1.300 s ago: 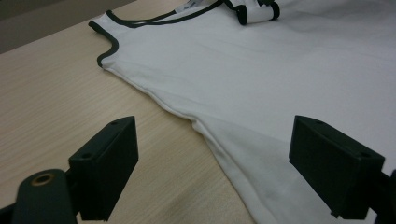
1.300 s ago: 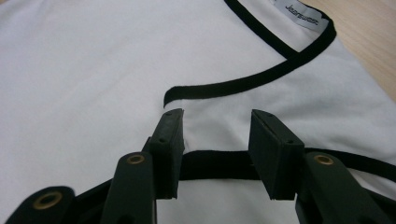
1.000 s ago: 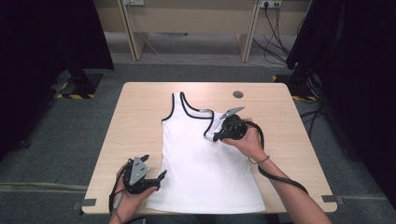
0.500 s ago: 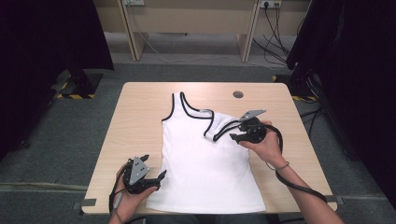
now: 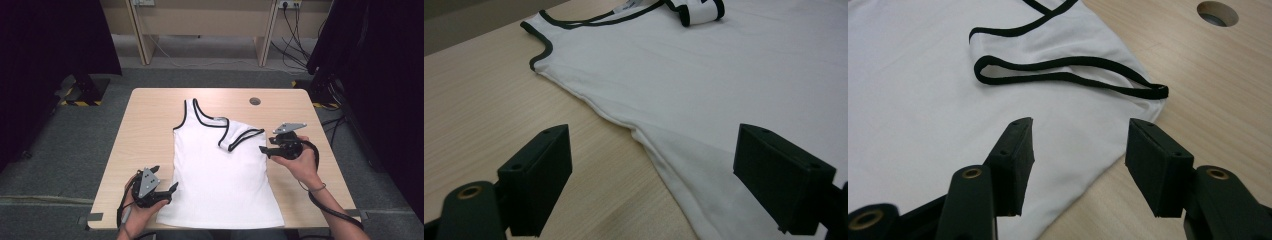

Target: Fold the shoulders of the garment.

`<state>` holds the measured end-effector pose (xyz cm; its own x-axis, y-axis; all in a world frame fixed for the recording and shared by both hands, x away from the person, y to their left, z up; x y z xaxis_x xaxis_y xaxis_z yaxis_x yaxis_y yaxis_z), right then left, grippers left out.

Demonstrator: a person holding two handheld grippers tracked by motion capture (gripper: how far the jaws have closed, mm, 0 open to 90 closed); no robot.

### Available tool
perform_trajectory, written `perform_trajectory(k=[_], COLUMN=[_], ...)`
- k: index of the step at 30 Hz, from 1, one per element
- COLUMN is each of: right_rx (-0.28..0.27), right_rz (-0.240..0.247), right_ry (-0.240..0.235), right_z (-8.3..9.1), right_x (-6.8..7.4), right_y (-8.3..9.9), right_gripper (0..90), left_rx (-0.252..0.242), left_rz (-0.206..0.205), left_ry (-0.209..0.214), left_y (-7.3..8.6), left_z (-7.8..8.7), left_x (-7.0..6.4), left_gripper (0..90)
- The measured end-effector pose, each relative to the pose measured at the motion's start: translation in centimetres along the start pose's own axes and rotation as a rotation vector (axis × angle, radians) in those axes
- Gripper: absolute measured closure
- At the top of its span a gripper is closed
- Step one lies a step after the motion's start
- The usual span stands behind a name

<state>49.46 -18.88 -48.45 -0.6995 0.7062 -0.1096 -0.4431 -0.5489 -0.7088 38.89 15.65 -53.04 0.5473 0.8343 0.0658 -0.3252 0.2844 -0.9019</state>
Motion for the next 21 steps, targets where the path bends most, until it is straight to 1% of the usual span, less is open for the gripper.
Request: perform_trajectory(k=[4, 8, 11, 13, 14, 15, 16, 17, 18, 21], right_rx=[-0.010, -0.016, -0.024, -0.024, -0.028, -0.028, -0.028, -0.038, -0.038, -0.038], right_rz=[-0.024, -0.037, -0.046, -0.050, -0.063, -0.063, -0.063, -0.102, -0.102, -0.102], right_ry=[0.008, 0.021, 0.033, 0.034, 0.039, 0.039, 0.039, 0.043, 0.043, 0.043], right_z=[0.8, 1.6, 2.4, 2.5, 3.0, 3.0, 3.0, 3.7, 3.7, 3.7], right_x=[-0.2, -0.4, -0.4, -0.4, -0.5, -0.5, -0.5, -0.4, -0.4, -0.4], right_y=[1.1, 2.2, 3.0, 3.1, 3.8, 3.8, 3.8, 5.9, 5.9, 5.9], right_gripper=[44.2, 43.8, 43.4, 43.2, 43.2, 43.0, 43.0, 43.0, 41.7, 41.7], left_rx=[0.001, 0.002, 0.000, 0.001, 0.001, -0.016, -0.016, -0.016, -0.016, -0.016], left_rz=[0.004, -0.001, 0.004, 0.000, 0.000, 0.033, 0.033, 0.033, 0.033, 0.033], left_ry=[0.001, 0.000, 0.002, 0.002, 0.002, 0.009, 0.009, 0.009, 0.009, 0.009], left_y=[0.0, 0.0, 0.0, 0.0, 0.0, -0.2, -0.2, -0.2, -0.2, -0.2], left_z=[0.0, 0.0, -0.1, -0.1, -0.1, 0.0, 0.0, 0.0, 0.0, 0.0], left_x=[0.1, 0.0, 0.0, 0.0, 0.0, 0.2, 0.2, 0.2, 0.2, 0.2], left_gripper=[14.9, 14.9, 14.9, 14.9, 14.9, 14.9, 14.9, 14.9, 14.9, 14.9])
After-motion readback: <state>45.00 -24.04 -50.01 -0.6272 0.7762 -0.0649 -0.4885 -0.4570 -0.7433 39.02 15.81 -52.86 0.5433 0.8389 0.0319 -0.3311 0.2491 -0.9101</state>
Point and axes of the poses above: each handheld gripper's, and its own axes: z roughly backward along the jaws, y roughly out of its underside, x roughly to its left, the point moved 10 cm from there along -z, roughly forward along the jaws, and after that the axes turned 6 degrees about z, right-handed, at the moved point
